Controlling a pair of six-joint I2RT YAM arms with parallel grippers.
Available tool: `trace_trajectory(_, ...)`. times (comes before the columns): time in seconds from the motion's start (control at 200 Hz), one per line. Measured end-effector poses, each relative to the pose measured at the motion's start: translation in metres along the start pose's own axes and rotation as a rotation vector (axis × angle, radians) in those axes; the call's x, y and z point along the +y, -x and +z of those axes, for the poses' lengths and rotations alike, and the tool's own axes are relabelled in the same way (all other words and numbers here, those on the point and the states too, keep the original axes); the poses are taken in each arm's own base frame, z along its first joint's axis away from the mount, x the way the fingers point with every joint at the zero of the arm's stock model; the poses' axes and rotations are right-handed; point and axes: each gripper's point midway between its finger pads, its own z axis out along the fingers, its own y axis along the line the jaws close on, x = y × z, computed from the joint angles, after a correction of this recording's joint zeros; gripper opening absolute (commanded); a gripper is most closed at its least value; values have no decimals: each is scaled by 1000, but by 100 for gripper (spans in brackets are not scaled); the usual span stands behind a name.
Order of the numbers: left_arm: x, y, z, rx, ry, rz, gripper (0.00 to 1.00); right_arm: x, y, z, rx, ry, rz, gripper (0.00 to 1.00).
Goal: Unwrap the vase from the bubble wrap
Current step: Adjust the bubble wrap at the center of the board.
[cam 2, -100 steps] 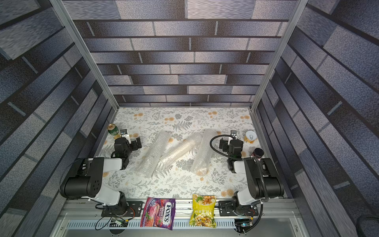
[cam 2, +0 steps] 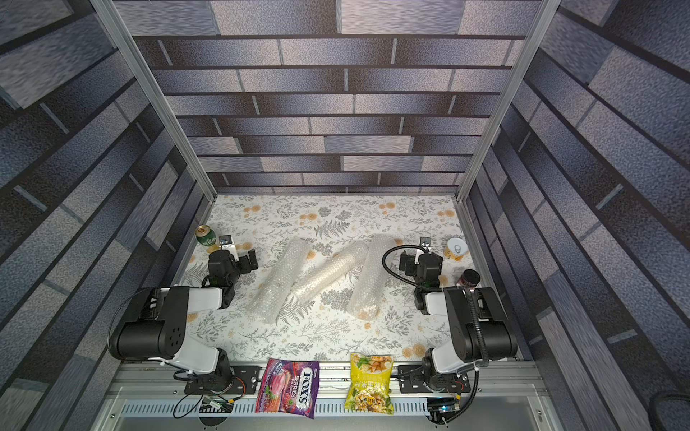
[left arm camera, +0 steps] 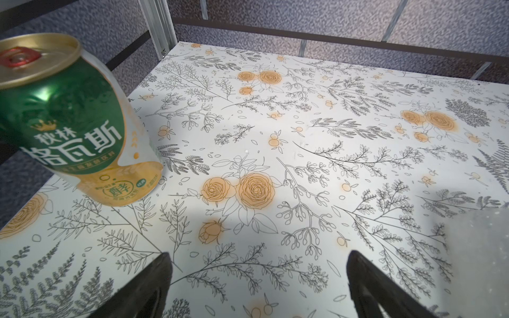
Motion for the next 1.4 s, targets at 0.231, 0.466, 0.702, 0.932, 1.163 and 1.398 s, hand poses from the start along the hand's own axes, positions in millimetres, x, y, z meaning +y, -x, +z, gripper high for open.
trace_trajectory(0.231, 0, 0, 0, 0, 0, 0, 100, 0, 0, 0, 0, 0, 0, 100)
trace_trajectory(0.466, 0, 0, 0, 0, 0, 0, 100, 0, 0, 0, 0, 0, 0, 100)
trace_trajectory(0.702, 0, 0, 0, 0, 0, 0, 100, 0, 0, 0, 0, 0, 0, 100)
trace_trajectory(0.932, 0, 0, 0, 0, 0, 0, 100, 0, 0, 0, 0, 0, 0, 100)
trace_trajectory(1.163, 0, 0, 0, 0, 0, 0, 100, 0, 0, 0, 0, 0, 0, 100)
trace_trajectory(1.398, 1, 0, 0, 0, 0, -2, 100, 0, 0, 0, 0, 0, 0, 99)
